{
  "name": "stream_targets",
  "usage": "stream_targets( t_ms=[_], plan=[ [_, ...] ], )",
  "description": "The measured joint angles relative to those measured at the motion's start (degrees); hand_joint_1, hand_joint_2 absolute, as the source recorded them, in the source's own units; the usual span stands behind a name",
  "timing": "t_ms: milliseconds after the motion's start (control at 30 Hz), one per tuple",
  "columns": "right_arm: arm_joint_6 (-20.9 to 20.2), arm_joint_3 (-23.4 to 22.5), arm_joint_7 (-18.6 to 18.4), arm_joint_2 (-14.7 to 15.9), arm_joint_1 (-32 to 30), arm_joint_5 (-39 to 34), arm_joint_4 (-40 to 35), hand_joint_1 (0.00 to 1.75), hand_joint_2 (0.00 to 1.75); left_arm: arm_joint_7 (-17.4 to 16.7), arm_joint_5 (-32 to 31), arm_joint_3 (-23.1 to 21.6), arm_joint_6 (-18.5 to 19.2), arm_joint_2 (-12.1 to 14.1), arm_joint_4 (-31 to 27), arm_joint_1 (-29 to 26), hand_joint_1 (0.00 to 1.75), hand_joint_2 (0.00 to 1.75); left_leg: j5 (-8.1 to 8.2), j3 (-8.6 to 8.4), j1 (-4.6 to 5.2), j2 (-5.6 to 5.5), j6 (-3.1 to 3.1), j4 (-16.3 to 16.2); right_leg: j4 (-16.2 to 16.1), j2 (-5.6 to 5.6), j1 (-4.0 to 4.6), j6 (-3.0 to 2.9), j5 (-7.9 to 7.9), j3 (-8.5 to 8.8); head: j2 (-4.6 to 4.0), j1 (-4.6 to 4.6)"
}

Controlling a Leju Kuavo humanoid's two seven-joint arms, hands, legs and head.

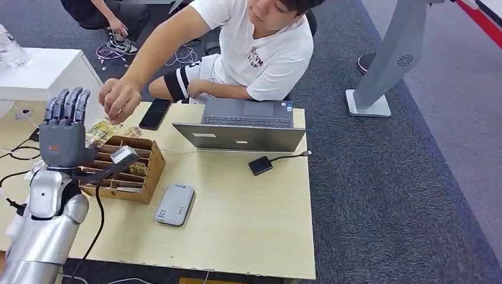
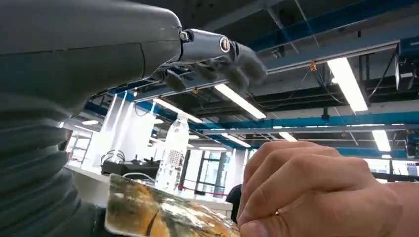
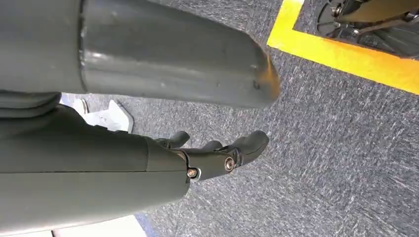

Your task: Pass the card to the sensor for recognition and then transmit it.

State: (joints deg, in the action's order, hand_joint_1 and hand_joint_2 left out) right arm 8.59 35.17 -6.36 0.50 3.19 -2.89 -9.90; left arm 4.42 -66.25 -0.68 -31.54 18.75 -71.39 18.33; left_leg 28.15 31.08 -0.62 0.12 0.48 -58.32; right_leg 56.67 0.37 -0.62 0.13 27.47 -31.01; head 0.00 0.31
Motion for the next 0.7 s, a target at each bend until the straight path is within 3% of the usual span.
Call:
stream_targets(
  t_ms=[700],
  plan=[
    [0.31,0.66,0.02,0.00,0.05,0.02,0.26,0.00,0.00,2.36,2.38,-1.12,0.57,0.39,1.95,-1.07,1.75,1.75,-0.02,0.01,0.00,0.00,0.00,0.00,0.00,0.00,0.00,0.01,-0.02,-0.01,0.00,0.02]
  ],
)
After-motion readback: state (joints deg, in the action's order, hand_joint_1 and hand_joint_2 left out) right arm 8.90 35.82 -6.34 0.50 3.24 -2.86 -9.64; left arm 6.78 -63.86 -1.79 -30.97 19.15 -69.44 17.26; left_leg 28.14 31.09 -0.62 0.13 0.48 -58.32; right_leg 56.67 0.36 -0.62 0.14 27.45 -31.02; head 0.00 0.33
